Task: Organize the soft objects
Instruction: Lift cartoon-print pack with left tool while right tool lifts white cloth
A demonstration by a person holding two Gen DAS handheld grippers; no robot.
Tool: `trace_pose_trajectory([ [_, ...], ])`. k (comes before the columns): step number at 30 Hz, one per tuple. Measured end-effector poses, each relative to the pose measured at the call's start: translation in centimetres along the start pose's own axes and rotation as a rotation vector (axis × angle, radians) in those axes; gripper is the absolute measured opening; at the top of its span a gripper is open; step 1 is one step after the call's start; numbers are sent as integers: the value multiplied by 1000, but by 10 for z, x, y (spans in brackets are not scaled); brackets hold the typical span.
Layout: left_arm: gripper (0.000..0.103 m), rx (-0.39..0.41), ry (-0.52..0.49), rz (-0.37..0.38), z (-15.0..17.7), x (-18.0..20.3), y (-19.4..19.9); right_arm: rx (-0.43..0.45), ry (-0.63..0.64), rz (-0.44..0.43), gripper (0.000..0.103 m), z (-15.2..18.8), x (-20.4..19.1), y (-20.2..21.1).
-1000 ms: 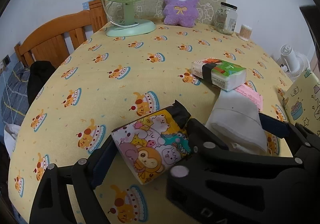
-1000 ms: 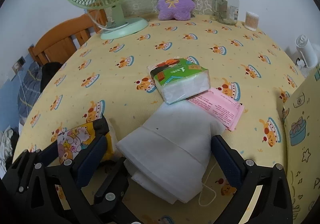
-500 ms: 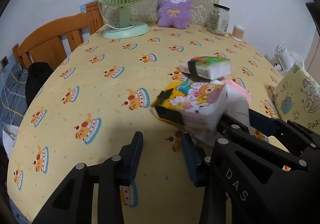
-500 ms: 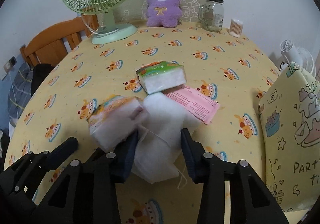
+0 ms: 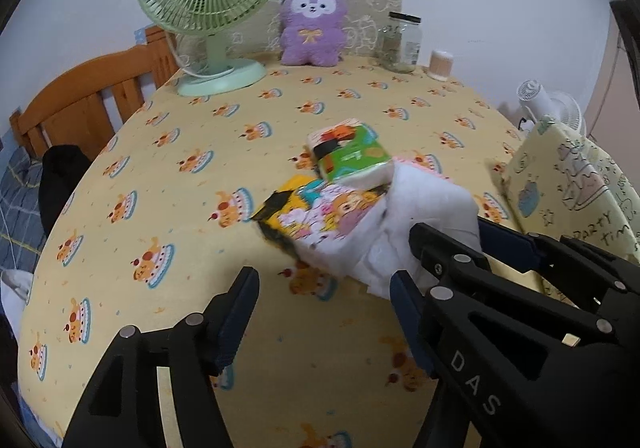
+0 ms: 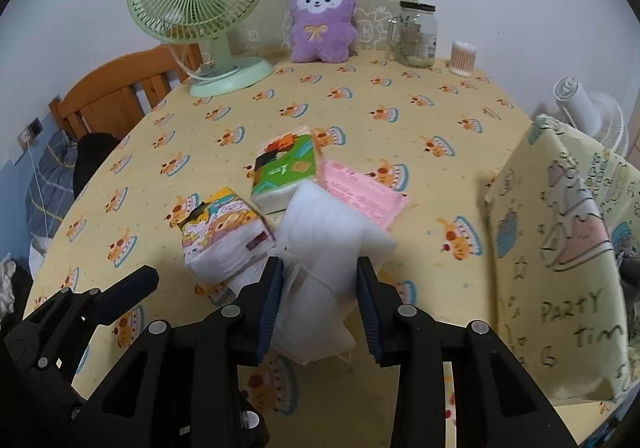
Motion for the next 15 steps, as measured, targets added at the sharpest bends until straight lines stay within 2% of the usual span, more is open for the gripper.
trace_pose_trajectory([
  [7, 70, 44, -44, -27, -14, 8, 1, 36, -27, -20, 40, -5, 11, 4],
  [9, 75, 61, -58, -42, -21, 8, 2, 52, -36, -23, 39, -10, 12, 5],
  [13, 92, 124, -64, -93, -38, 4, -3, 84, -25, -25, 39, -25, 13, 6],
  [15, 93, 100, -63, -74, -42, 2, -17, 88, -22, -17, 39, -32, 14, 1],
])
Point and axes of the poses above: each gripper's, at about its wrist camera, not at the fingertips, and y roughly against the way its jaws point, x to its right, z to its underside, the point moved 6 cm from there along -y, roughly the way its jaws point, and after that the axes turned 15 degrees about -z, right-handed, at the moved point
